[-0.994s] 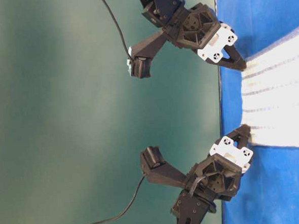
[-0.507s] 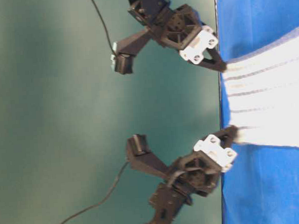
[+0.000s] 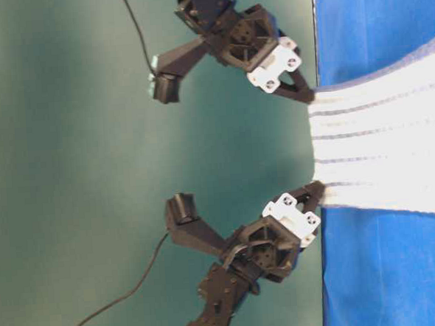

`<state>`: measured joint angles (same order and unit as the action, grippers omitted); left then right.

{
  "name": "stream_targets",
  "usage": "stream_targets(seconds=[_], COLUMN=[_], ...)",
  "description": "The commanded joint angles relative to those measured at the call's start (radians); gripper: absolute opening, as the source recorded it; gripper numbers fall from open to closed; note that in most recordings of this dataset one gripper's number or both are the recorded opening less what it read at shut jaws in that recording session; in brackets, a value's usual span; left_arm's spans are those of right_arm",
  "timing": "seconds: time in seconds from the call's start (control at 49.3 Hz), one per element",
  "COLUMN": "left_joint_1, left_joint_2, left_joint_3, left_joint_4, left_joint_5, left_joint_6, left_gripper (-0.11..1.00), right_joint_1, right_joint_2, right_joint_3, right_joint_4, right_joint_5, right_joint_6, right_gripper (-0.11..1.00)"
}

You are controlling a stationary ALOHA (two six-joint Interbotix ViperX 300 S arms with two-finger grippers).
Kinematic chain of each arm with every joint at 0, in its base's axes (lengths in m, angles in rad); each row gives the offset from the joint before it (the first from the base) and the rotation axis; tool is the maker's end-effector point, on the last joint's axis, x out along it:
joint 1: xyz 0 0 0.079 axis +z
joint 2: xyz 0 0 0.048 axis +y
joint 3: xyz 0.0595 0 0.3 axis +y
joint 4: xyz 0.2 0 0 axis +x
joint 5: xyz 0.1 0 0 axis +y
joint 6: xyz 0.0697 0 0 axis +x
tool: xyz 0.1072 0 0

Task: Fold the blue towel.
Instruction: 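Lift the far end with both grippers and fold it toward the near end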

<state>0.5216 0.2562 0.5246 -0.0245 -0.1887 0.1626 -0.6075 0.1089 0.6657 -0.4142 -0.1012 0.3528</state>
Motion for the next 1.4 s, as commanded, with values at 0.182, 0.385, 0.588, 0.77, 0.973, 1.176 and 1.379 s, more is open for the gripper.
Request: stream_targets(seconds=[0.182, 0.385, 0.588, 0.77, 0.973, 1.176, 1.379], left_joint_1=[-0.132, -0.265, -0.413, -0.535, -0.635, -0.678, -0.676], left_joint_2=[-0.146, -0.218, -0.229, -0.221, -0.199, -0.161, -0.133], left_joint_3=[0.084, 0.166, 0.195, 0.196, 0.193, 0.186, 0.179], left_joint_4=[-0.002, -0.003, -0.005, -0.005, -0.003, -0.005, -0.005], left_joint_5=[0.026, 0.025, 0.023, -0.002, -0.012, -0.014, -0.017], left_joint_6=[-0.025, -0.048, -0.118, -0.189, -0.225, -0.235, -0.235], left_gripper=[0.04, 0.04, 0.04, 0.04, 0.04, 0.04, 0.04], right_joint_1=[0.133, 0.267, 0.413, 0.535, 0.641, 0.692, 0.693], right_joint_2=[-0.169, -0.249, -0.282, -0.287, -0.282, -0.27, -0.23], right_joint_3=[0.086, 0.163, 0.215, 0.227, 0.229, 0.229, 0.222], right_joint_4=[0.031, 0.069, 0.13, 0.186, 0.247, 0.288, 0.288], right_joint_5=[0.04, 0.044, 0.049, 0.092, 0.117, 0.118, 0.115], right_joint_6=[0.003, 0.003, 0.003, 0.003, 0.003, 0.003, 0.003], right_gripper=[0.03, 0.03, 0.03, 0.03, 0.03, 0.03, 0.03])
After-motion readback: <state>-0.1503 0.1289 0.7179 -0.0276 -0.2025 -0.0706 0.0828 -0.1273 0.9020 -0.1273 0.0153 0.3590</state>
